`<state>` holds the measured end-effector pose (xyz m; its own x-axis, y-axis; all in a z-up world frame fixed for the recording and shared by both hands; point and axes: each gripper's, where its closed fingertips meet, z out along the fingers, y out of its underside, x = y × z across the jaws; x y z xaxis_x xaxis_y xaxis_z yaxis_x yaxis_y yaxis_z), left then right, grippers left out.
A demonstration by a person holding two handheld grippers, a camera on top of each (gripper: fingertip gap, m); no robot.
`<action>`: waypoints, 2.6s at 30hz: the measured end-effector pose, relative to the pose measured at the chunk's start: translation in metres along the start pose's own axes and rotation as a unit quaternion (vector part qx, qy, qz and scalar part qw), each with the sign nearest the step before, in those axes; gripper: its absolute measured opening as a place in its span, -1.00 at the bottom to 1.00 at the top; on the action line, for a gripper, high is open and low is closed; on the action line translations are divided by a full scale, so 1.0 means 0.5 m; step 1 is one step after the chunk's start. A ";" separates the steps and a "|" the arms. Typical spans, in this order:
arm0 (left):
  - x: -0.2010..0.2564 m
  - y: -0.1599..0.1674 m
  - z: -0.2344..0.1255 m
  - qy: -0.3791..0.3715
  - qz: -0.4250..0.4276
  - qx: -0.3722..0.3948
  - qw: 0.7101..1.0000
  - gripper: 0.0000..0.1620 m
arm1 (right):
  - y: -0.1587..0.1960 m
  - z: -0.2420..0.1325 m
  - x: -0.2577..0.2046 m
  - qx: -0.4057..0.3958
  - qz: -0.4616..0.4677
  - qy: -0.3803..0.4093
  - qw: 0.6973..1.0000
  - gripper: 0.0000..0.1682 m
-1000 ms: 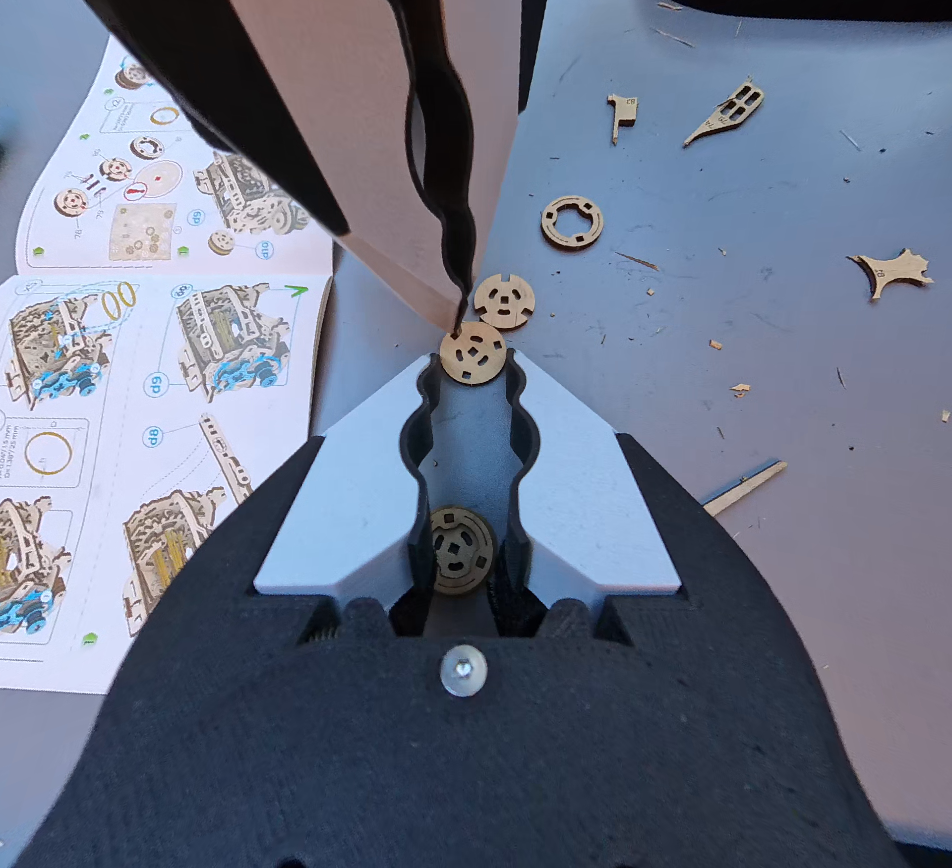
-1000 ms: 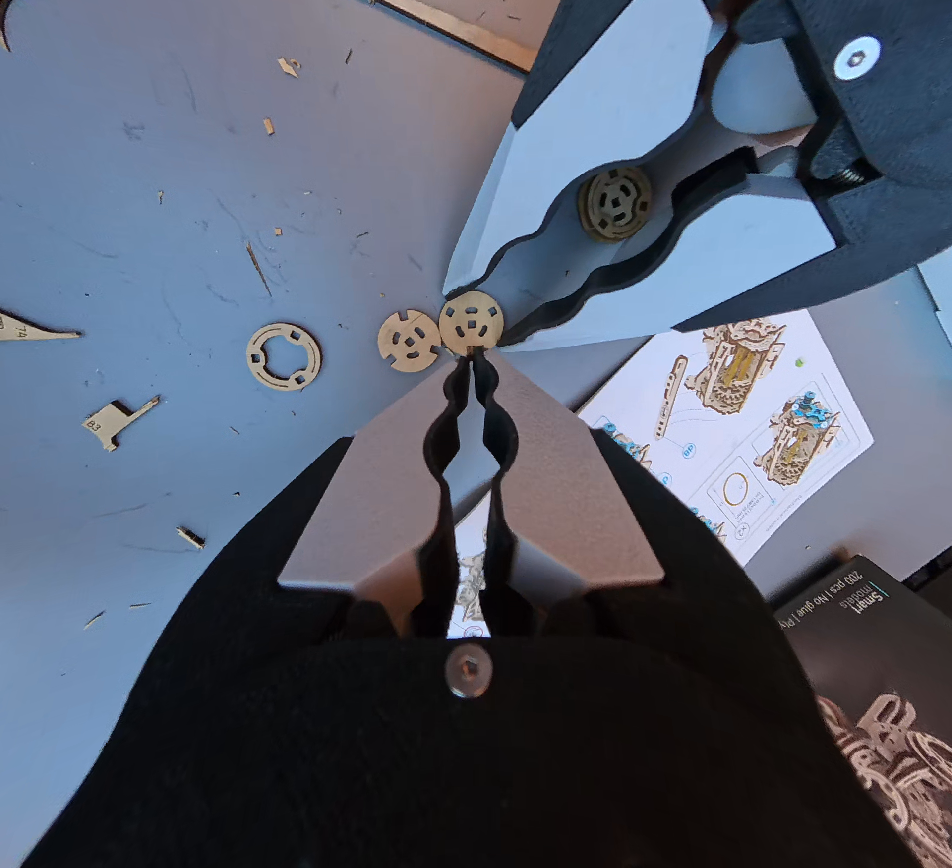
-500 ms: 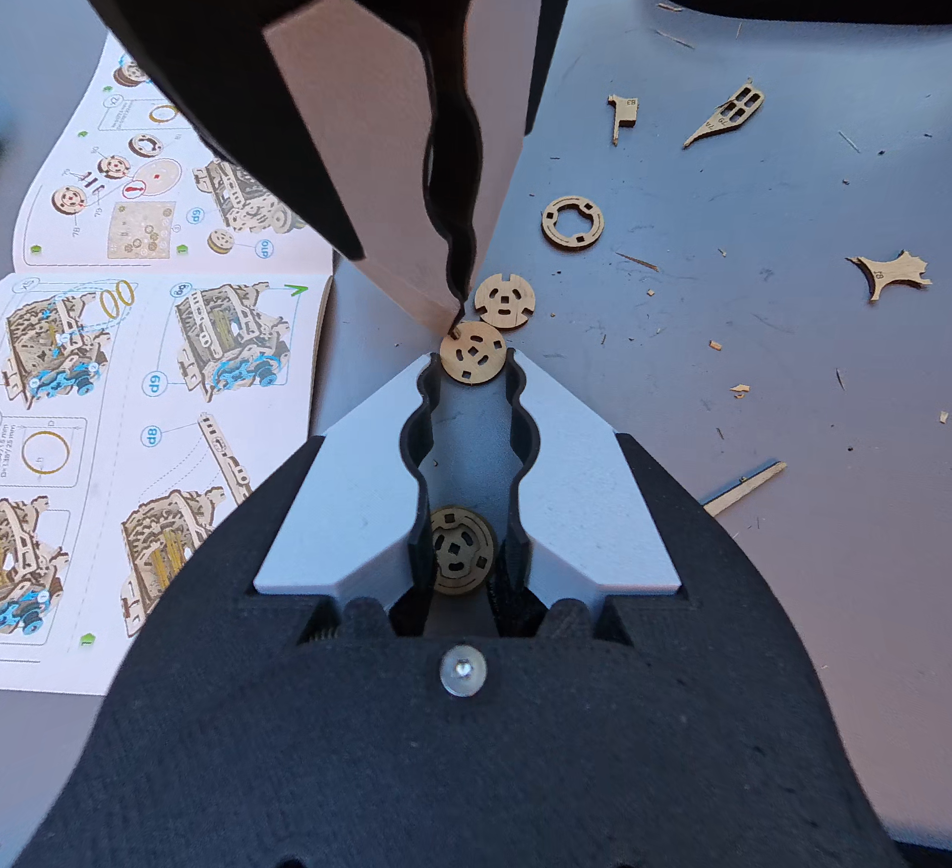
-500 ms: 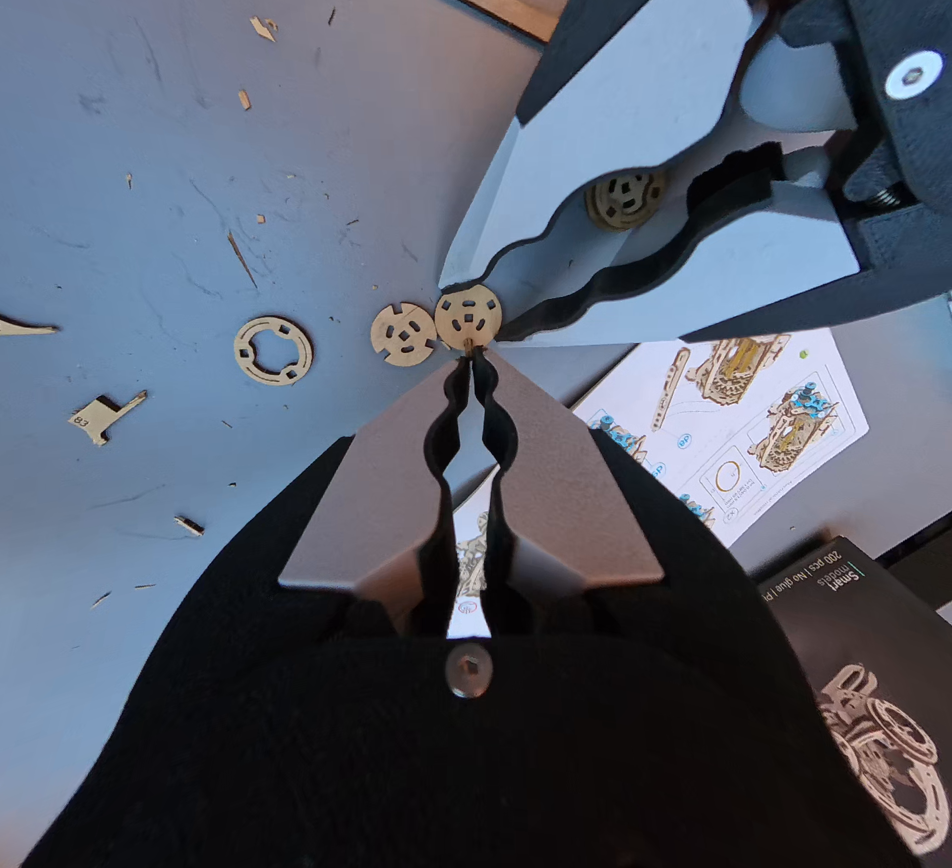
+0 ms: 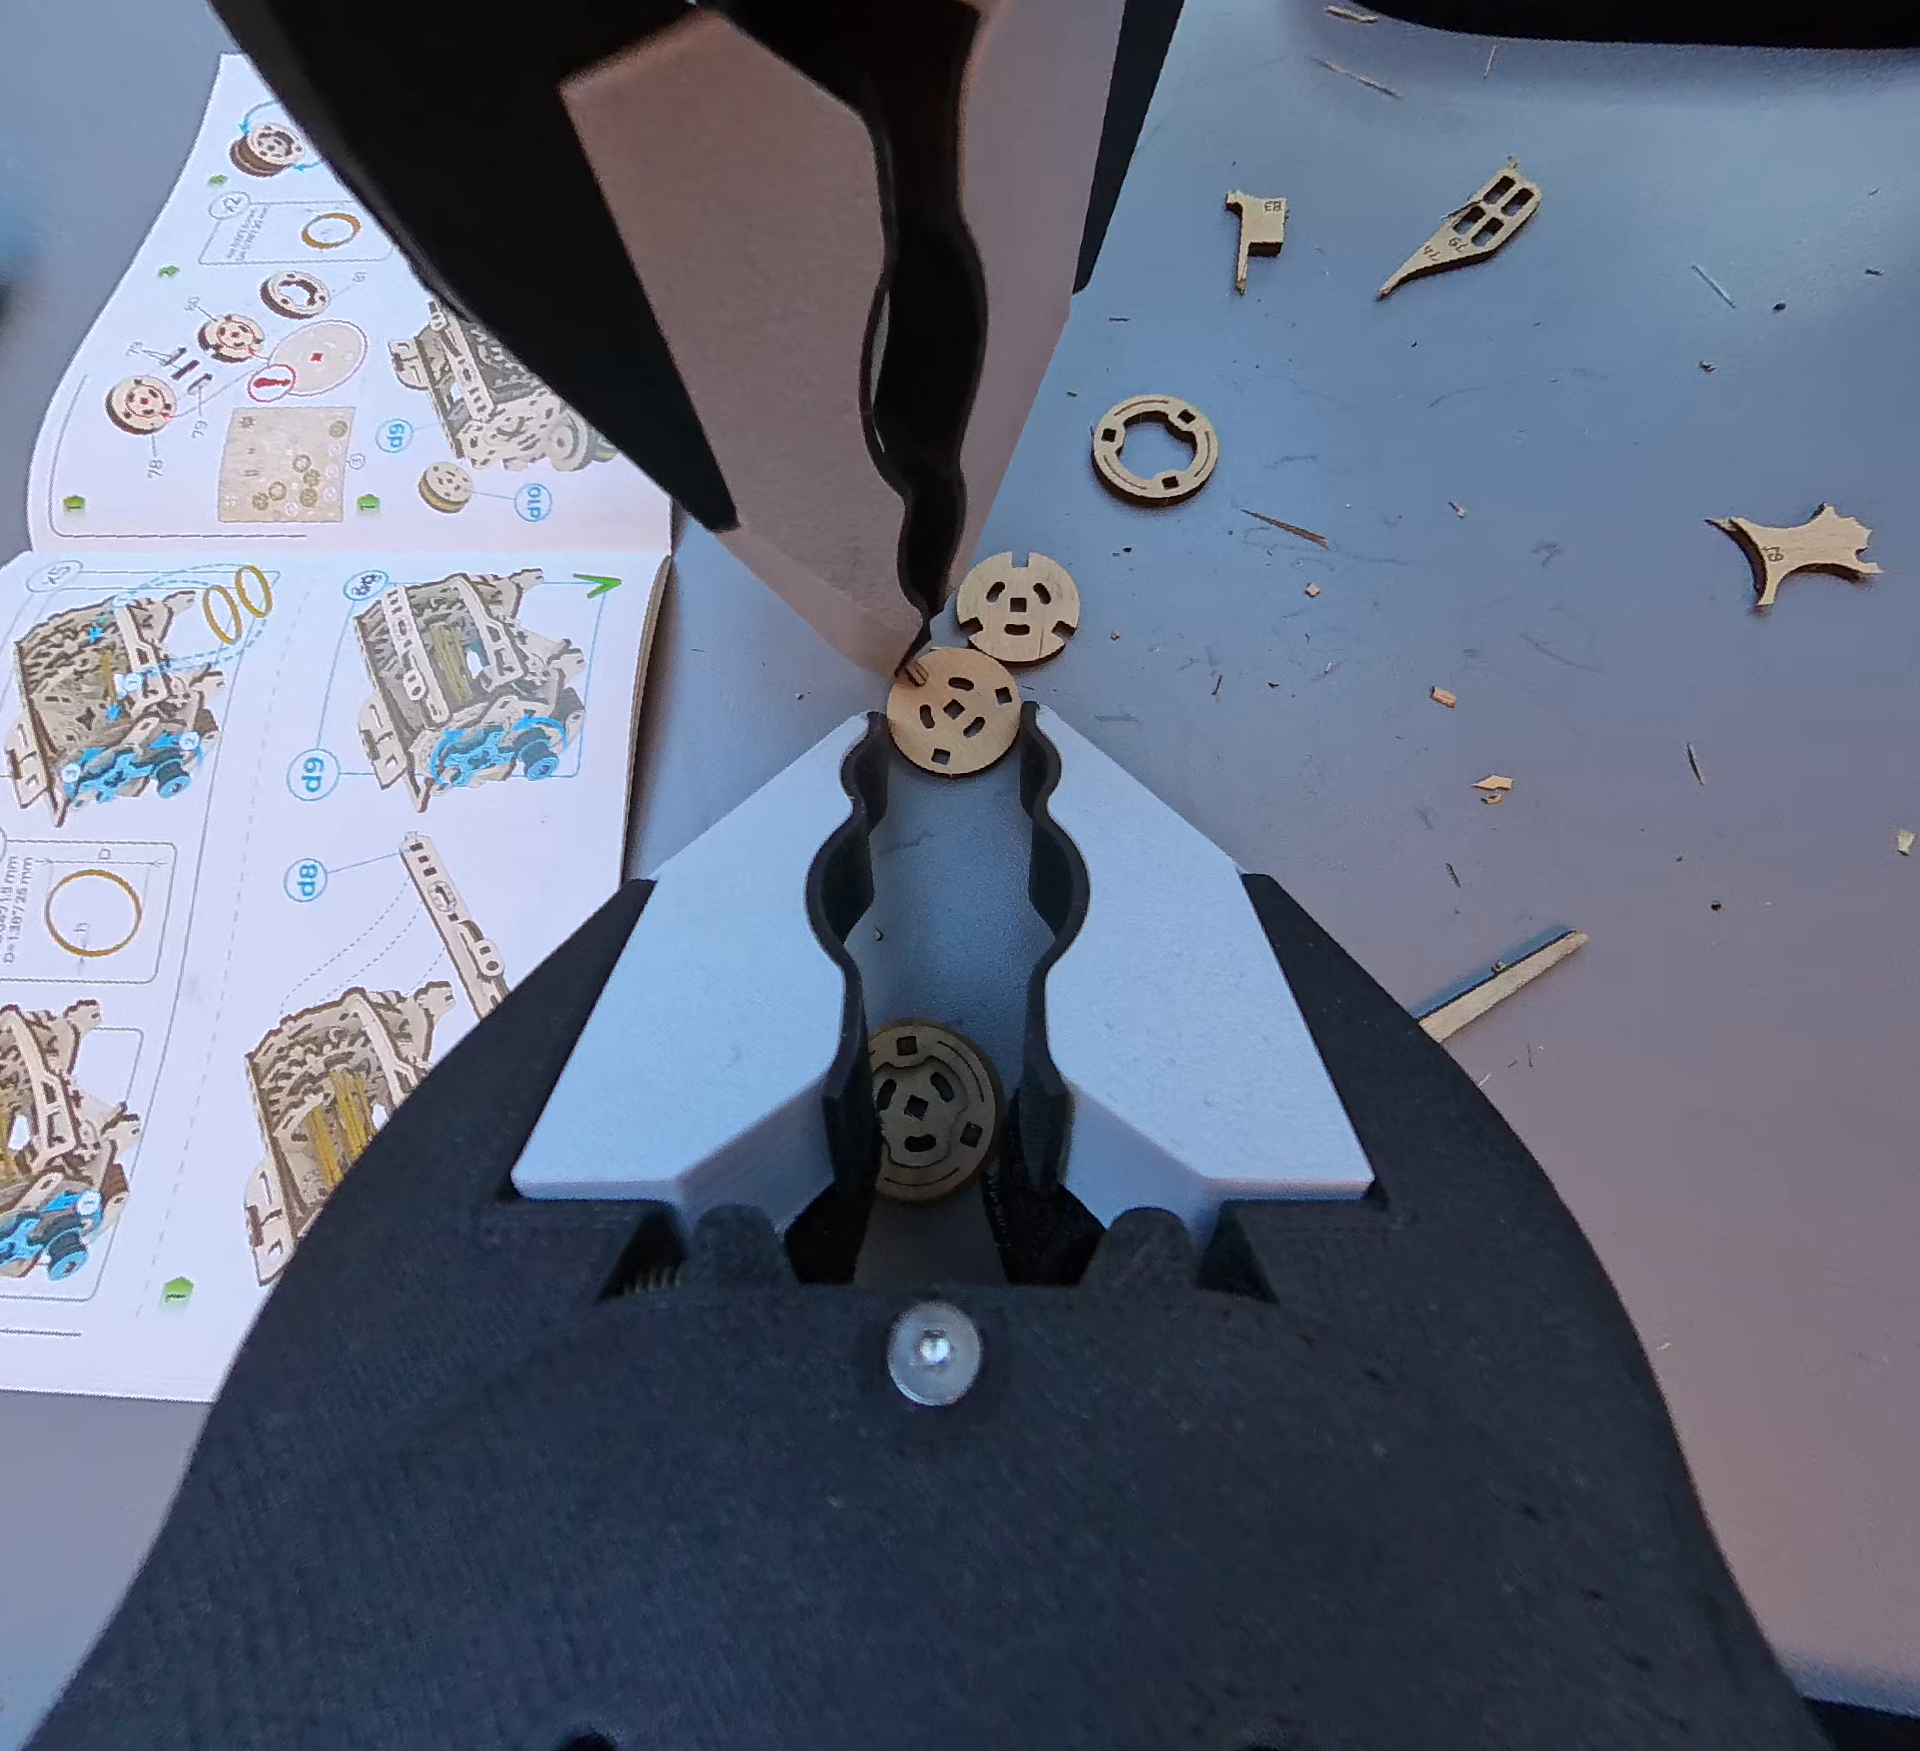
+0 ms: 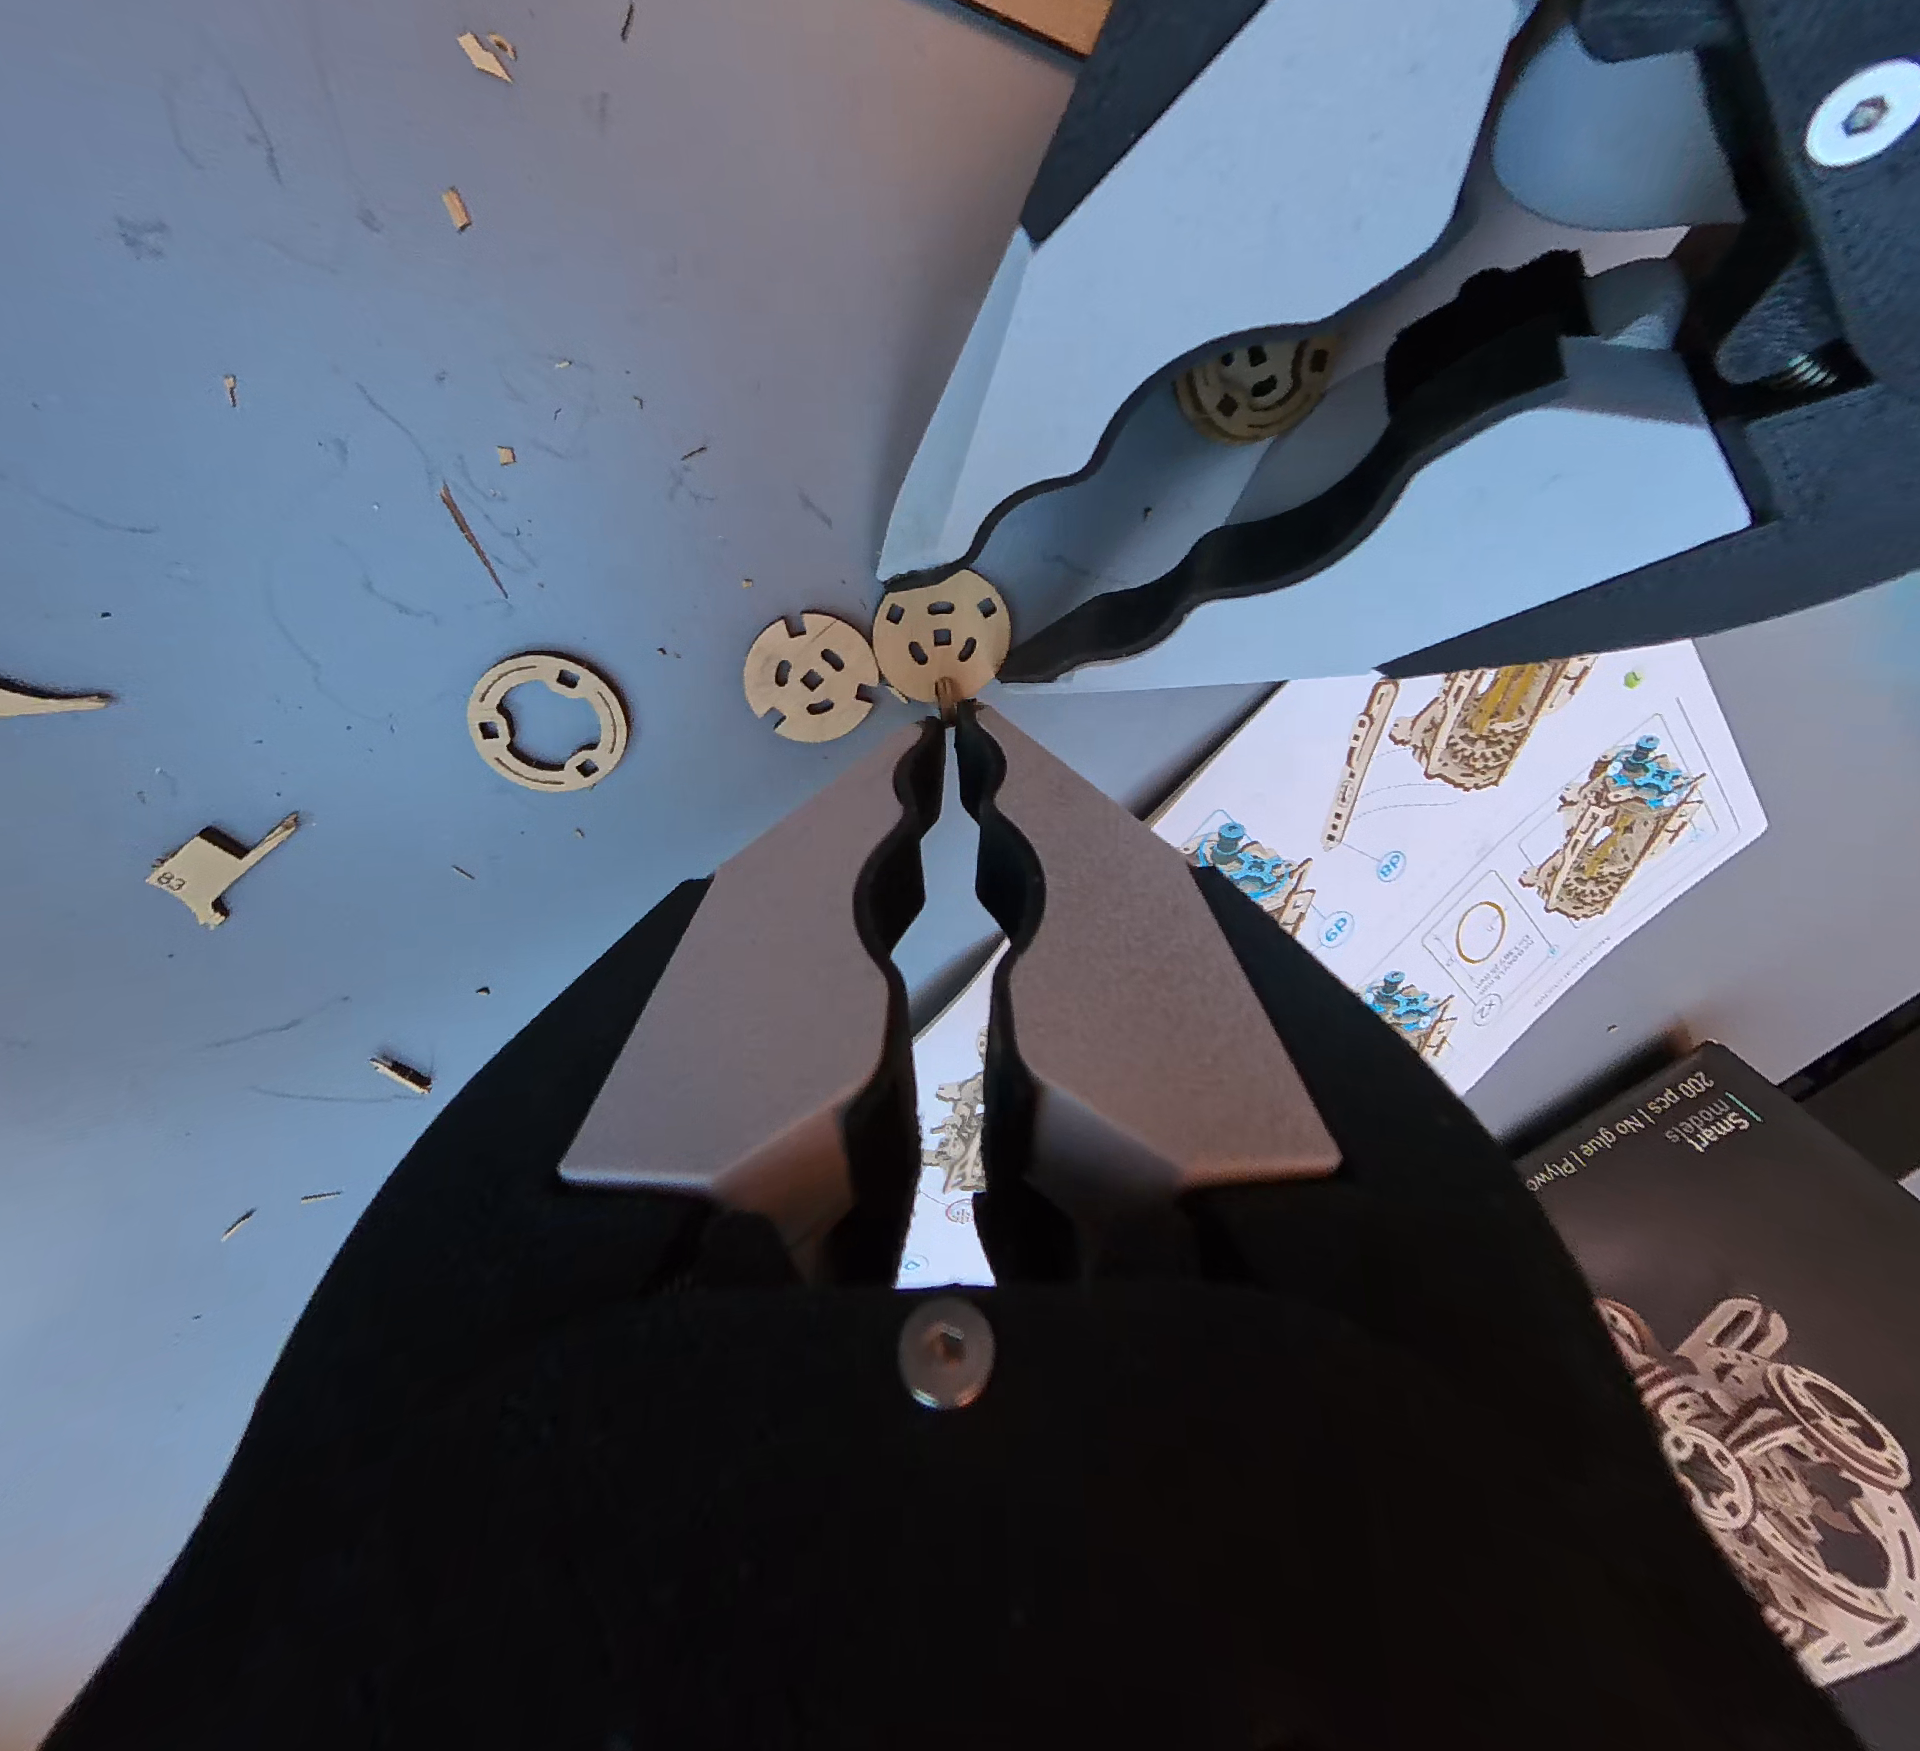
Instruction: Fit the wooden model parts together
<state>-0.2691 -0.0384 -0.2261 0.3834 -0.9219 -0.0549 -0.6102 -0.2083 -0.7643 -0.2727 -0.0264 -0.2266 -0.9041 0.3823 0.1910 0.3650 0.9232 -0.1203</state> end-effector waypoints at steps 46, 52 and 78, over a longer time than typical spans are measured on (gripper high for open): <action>-0.001 0.001 0.000 0.000 -0.001 0.000 1.000 -0.71 | -0.010 -0.006 -0.002 0.046 0.057 -0.017 0.997 -0.99; -0.001 0.001 0.000 0.000 -0.001 0.000 1.000 -0.71 | -0.008 -0.006 -0.001 0.042 0.049 -0.016 0.998 -0.99; -0.001 0.000 0.000 -0.001 -0.001 0.000 1.000 -0.71 | -0.009 -0.006 0.000 0.031 0.061 -0.028 0.997 -0.98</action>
<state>-0.2694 -0.0381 -0.2261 0.3862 -0.9208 -0.0544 -0.6093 -0.2103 -0.7645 -0.2739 -0.0305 -0.2232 -0.8656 0.4870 0.1165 0.4597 0.8651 -0.2005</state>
